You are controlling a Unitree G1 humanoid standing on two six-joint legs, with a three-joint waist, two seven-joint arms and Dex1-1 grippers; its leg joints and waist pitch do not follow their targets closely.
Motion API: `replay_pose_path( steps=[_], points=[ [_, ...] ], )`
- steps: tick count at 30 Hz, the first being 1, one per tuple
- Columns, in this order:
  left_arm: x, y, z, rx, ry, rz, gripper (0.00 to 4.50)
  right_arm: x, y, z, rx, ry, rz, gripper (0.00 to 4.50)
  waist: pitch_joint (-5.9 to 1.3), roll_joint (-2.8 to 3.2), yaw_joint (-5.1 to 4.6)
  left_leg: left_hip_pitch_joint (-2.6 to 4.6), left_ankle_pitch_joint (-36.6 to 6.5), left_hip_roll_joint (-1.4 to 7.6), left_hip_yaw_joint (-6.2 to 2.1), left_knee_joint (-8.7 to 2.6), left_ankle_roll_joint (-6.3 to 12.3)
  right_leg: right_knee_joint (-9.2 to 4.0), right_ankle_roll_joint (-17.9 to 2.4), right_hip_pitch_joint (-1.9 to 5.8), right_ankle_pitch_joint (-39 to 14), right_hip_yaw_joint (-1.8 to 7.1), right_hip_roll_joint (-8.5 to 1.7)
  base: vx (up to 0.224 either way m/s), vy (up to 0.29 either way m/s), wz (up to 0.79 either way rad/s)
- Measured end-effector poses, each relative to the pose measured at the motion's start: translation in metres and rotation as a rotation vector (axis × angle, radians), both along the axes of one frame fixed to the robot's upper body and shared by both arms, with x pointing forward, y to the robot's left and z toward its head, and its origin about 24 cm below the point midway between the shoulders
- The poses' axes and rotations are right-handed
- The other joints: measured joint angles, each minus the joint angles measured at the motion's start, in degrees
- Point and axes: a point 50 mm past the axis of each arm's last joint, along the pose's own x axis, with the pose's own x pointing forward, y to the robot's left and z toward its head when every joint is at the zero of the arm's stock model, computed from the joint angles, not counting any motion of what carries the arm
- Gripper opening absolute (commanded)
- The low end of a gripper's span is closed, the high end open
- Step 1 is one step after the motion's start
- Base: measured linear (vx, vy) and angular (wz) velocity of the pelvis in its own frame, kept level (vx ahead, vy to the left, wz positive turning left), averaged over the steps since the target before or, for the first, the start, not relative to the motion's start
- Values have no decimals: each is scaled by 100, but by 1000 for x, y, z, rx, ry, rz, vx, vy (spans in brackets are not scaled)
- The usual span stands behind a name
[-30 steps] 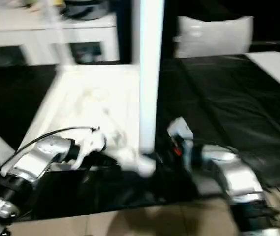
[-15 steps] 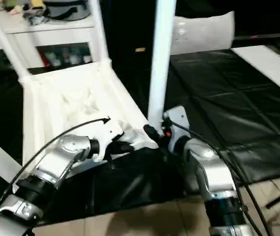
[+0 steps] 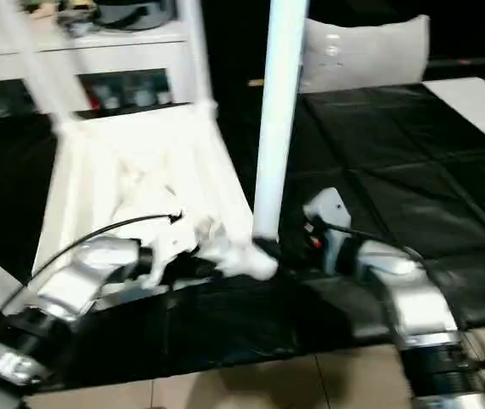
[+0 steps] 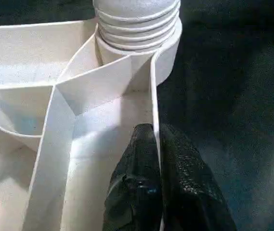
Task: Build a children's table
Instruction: Rotate leg to tighten
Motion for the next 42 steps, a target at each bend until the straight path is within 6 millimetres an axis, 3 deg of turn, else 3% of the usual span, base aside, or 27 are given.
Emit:
replay_pose_path(
  steps=[3, 4, 8, 11, 28, 34, 39, 42],
  points=[
    [-3, 7, 0, 23, -5, -78, 0, -5, -2, -1, -34, 23, 100, 434, 0, -1, 83, 2, 0, 0, 0, 6, 1, 4, 0, 0, 0, -1, -2, 0, 0, 0],
    [-4, 8, 0, 27, -6, -98, 0, -6, -1, -1, -30, 31, 124, 412, 0, -1, 99, 2, 0, 1, 0, 9, 1, 7, 0, 0, 0, -1, -2, 0, 0, 0],
    [-6, 12, 2, 46, -2, -176, 0, -12, 0, -3, -13, 85, 225, 398, 1, -4, 157, 2, 0, 2, 1, 15, 1, 13, 0, -1, 0, 0, -3, 0, 0, 0],
    [-9, 14, 2, 64, 7, -232, 0, -15, 3, -4, -8, 113, 286, 362, 1, -4, 199, 2, 0, 2, 1, 17, 1, 23, 1, -1, -1, 0, -4, 0, 0, 0],
    [-11, 14, 1, 67, -4, -270, 0, -21, 9, -8, 27, 183, 374, 223, 2, -30, 206, 0, 1, 3, 3, 35, -1, 57, 6, 0, -5, 3, -9, 0, 0, 0],
    [-10, 12, 1, 42, 23, -243, 0, -23, 11, -9, 38, 197, 351, 202, 2, -30, 210, 2, 1, 4, 3, 35, -1, 59, 7, 1, -6, 3, -9, 0, 0, 0],
    [-6, 11, -1, 33, 60, -151, 0, -20, 15, -10, 45, 180, 252, 201, 2, -29, 158, 23, 3, 3, 7, 37, -4, 63, 27, 8, -17, 7, -9, 0, 0, 0],
    [4, 6, -2, 21, 60, 41, 0, -4, 24, -13, 36, 126, 7, 199, 10, -40, -29, 60, 9, 0, 8, 38, -13, 61, 29, 24, -18, 7, -8, 0, 0, 0]
  ],
)
